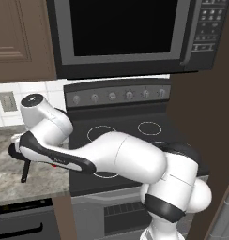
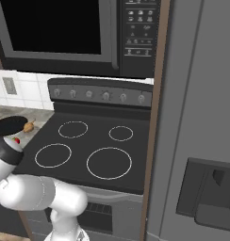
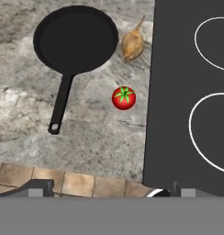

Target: Place the pan on the front left burner on the stove. Then place the tomato and the onion in the pan and turn on the front left burner.

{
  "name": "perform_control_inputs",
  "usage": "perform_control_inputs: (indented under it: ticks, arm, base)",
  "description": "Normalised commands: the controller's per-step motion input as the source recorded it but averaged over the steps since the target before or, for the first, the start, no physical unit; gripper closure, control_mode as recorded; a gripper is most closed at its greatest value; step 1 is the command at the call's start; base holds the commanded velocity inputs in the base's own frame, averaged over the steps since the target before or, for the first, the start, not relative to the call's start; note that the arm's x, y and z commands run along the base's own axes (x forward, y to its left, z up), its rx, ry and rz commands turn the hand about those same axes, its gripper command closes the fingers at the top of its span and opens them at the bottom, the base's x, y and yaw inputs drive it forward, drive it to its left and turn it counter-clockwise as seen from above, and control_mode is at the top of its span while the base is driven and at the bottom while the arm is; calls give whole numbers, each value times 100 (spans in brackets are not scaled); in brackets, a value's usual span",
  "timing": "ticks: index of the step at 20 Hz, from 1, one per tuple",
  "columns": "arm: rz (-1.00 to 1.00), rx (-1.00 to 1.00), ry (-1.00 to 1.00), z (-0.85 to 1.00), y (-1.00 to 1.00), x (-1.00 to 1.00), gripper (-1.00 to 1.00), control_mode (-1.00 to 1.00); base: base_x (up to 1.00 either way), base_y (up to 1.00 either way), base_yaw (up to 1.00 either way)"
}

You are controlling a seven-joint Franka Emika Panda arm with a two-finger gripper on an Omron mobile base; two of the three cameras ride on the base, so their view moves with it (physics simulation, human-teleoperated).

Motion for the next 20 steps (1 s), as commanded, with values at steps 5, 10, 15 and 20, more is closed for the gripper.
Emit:
perform_control_inputs:
  ticks: [5, 10, 15, 20]
  arm:
    - [-1, 0, 4, -25, 21, 0, -100, -100]
    - [-1, 0, 2, -25, 28, 0, -100, -100]
    - [-2, 0, 2, -26, 25, 2, -100, -100]
    - [-3, 0, 2, -24, 23, 5, -100, -100]
  base:
    - [0, 0, 0]
    - [0, 0, 0]
    - [0, 0, 0]
    - [0, 0, 0]
